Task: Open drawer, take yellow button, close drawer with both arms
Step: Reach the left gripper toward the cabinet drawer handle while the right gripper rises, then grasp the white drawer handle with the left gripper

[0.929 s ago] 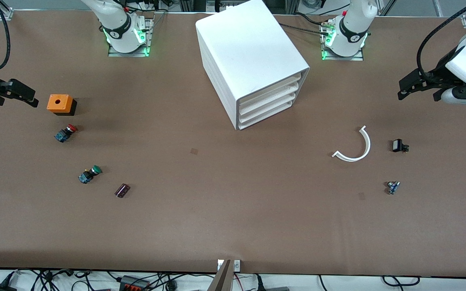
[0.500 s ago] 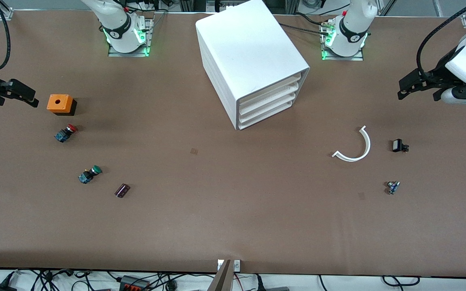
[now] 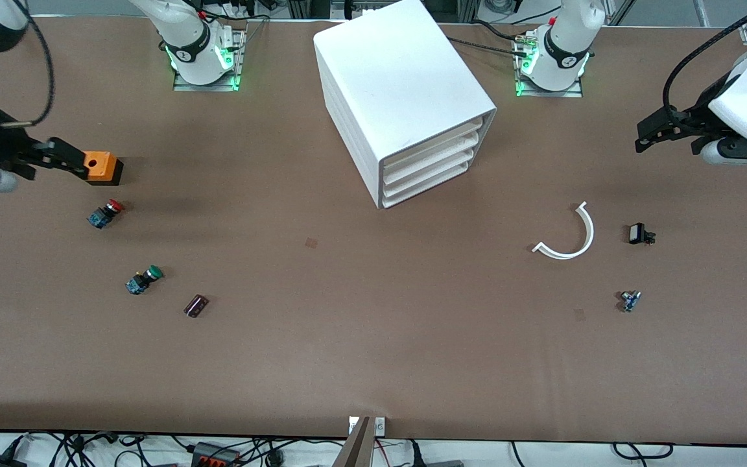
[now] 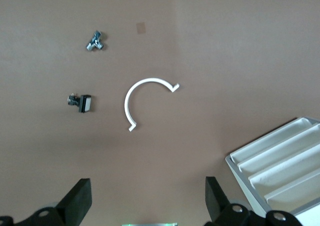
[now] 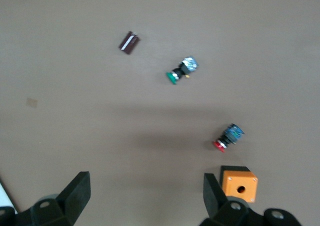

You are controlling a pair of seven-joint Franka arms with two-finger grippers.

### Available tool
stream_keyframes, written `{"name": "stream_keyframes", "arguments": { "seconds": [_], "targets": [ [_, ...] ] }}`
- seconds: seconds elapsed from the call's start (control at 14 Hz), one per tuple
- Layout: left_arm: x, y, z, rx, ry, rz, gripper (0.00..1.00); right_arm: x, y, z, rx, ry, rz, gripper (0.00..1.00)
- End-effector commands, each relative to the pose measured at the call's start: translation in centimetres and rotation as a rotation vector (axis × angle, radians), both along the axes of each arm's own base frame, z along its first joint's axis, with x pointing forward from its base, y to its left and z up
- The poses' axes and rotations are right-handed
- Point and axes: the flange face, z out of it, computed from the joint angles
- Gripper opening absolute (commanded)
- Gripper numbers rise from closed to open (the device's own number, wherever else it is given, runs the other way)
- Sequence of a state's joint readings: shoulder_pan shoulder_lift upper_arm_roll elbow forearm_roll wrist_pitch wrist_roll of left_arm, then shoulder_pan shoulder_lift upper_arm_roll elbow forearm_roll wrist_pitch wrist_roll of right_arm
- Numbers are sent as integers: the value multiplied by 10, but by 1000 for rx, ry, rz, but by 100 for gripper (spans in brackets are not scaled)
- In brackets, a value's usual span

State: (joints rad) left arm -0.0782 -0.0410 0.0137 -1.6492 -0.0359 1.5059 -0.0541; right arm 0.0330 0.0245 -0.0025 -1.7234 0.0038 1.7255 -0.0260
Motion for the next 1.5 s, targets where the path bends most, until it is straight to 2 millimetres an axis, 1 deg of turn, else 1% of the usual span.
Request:
{"name": "stream_keyframes", "arguments": {
  "seconds": [0.0, 0.14, 0.21, 0.29, 0.36, 0.43, 0.5, 0.57, 0.64, 0.79, 0.86, 1.0, 1.07, 1.14, 1.21, 1.36, 1.43],
  "targets": [
    [2, -10, -9, -12, 52, -41, 100, 12, 32, -20, 40, 12, 39, 100],
    [8, -16, -28, -23, 99, -47, 100, 15, 57, -28, 67, 12, 68, 100],
    [7, -23, -35, -23, 134, -63, 100, 15, 74, -31, 66, 17, 96, 100],
    [8, -33, -47, -29, 179, -90, 100, 14, 93, -29, 67, 10, 119, 100],
    [8, -41, -54, -83, 202, -135, 100, 14, 114, -30, 66, 5, 150, 100],
    [11, -49, -66, -169, 227, -194, 100, 16, 133, -26, 66, -19, 181, 100],
    [13, -53, -79, -258, 257, -250, 100, 19, 149, -28, 69, -36, 203, 100],
    [17, -59, -93, -341, 278, -297, 100, 20, 158, -26, 72, -51, 216, 100],
    [20, -65, -107, -431, 294, -336, 100, 21, 168, -34, 74, -43, 227, 100],
    [26, -81, -132, -546, 320, -381, 100, 21, 183, -35, 76, -46, 250, 100],
    [26, -90, -145, -611, 340, -366, 100, 21, 189, -41, 75, -37, 257, 100],
    [26, -106, -178, -787, 386, -345, 100, 26, 190, -47, 78, -50, 254, 100],
    [28, -111, -194, -837, 377, -385, 100, 28, 189, -51, 78, -50, 252, 100],
    [30, -114, -216, -882, 385, -422, 100, 27, 189, -52, 76, -40, 255, 100],
    [30, -119, -232, -961, 381, -440, 100, 27, 187, -52, 74, -39, 260, 100],
    [16, -128, -273, -1147, 386, -411, 100, 27, 188, -51, 74, -40, 260, 100],
    [8, -133, -289, -1228, 377, -392, 97, 27, 188, -51, 73, -42, 267, 100]
  ]
}}
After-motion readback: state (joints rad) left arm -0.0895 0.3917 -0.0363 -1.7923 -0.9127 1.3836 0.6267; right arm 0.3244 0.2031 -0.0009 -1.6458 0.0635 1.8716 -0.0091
